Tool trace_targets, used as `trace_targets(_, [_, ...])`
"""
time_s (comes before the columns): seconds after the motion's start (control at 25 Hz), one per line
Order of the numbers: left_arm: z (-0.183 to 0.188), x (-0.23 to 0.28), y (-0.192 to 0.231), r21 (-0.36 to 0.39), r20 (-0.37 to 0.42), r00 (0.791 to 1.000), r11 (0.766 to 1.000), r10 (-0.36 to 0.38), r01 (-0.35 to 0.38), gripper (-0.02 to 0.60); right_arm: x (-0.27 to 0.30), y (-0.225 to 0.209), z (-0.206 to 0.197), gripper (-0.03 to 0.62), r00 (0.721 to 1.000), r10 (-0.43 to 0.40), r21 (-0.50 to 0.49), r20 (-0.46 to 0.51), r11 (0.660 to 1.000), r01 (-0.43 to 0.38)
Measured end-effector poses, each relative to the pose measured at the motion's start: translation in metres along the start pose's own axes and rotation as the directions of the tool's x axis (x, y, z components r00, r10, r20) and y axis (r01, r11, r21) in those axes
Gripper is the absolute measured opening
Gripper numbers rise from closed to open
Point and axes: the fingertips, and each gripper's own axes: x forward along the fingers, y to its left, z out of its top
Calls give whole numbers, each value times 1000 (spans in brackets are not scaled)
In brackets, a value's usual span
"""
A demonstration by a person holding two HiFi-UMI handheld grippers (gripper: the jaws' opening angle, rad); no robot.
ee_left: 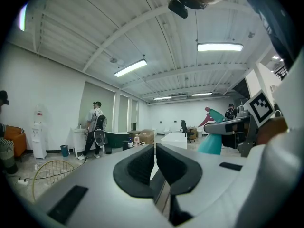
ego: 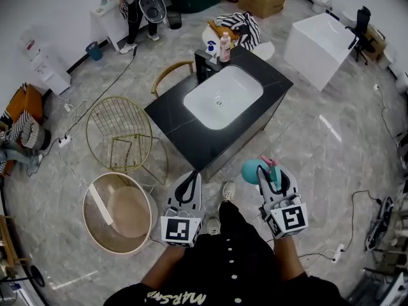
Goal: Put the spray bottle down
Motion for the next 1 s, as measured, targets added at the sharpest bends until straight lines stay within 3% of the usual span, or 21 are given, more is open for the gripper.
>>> trace_targets(0.52, [21, 113, 59, 18, -5, 997, 997, 71, -71, 21, 126, -62, 19, 121, 998, 56, -6, 25, 998, -56])
trace_targets(1.0, [40, 183, 102, 11, 37, 980, 981, 195, -195, 21, 221, -97, 31, 121, 983, 180, -23, 32, 984, -179])
